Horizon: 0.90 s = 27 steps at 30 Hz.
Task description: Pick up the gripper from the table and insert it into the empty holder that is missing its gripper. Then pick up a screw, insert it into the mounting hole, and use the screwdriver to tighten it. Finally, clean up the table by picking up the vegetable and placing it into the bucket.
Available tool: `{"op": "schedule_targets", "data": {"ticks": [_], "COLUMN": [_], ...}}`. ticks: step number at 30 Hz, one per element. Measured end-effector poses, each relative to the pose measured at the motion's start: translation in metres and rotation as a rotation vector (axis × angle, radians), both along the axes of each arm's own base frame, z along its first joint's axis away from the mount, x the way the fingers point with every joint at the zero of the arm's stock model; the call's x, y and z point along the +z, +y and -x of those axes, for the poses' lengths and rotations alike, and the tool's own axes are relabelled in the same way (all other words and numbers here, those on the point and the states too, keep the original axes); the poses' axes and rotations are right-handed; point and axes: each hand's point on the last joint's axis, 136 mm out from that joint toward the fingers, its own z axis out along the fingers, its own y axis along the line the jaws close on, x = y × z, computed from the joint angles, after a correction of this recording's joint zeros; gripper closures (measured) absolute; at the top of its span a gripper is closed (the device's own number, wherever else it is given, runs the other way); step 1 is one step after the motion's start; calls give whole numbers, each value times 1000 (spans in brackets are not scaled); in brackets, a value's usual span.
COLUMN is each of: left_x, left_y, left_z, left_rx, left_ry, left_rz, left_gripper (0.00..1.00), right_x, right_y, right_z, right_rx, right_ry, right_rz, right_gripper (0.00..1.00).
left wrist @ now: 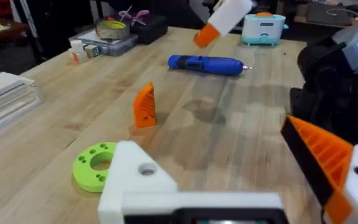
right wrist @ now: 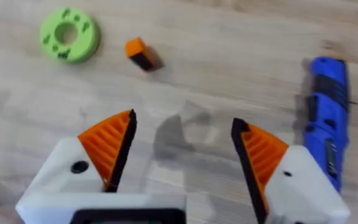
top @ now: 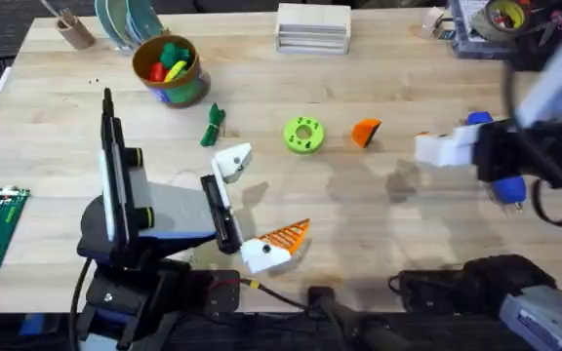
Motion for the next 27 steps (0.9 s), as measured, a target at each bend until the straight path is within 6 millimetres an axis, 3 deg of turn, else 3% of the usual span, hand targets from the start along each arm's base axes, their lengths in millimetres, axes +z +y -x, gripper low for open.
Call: {"op": "schedule_targets", "data": {"ticks": [5,9,15,27], "left_x": [0,0,0,0], "left_y": [0,0,0,0], "left_z": [0,0,0,0], "left_rx": [0,0,0,0], "left_ry": [0,0,0,0], "left_rz": [0,0,0,0], "left_gripper": [8,8,8,8], "right_x": [-33,-55,-60,-81], "right_y": [34,46,59,78], "right_z": [-3,-13,-44,-79], "right_rx": [165,217,228,244], "right_ry": [145,218,173,148], "right_rz": [49,117,143,113], "right_gripper": [10,10,9,9]}}
